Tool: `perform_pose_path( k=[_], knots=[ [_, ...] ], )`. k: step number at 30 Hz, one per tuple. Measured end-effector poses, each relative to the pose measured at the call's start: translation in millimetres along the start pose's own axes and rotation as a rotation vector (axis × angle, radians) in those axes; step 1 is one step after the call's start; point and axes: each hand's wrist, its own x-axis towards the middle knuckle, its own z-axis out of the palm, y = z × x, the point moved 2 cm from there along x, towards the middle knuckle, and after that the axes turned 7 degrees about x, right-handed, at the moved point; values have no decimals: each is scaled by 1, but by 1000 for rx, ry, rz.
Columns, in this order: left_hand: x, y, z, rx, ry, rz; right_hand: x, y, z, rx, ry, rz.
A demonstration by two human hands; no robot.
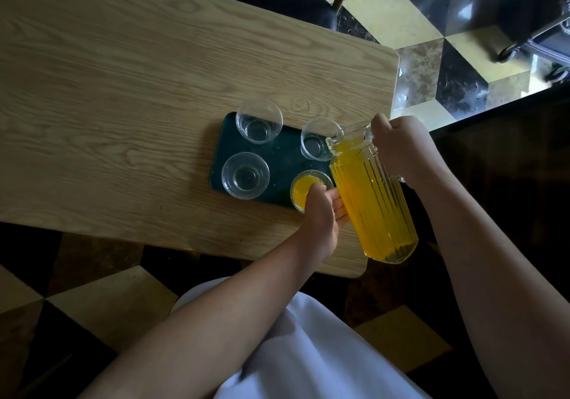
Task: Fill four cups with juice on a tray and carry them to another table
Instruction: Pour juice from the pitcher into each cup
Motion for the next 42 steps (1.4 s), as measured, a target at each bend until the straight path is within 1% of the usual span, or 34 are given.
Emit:
perform_pose_path(
  k=[7,18,42],
  knots=[
    [7,4,-1,-30,36,-65,11,-4,9,-68,-7,52],
    [10,9,-3,-54,29,-73,20,-7,14,-97,-2,108],
    [9,7,-1,-109,33,-109,25,-7,15,-194,-37,142]
  ],
)
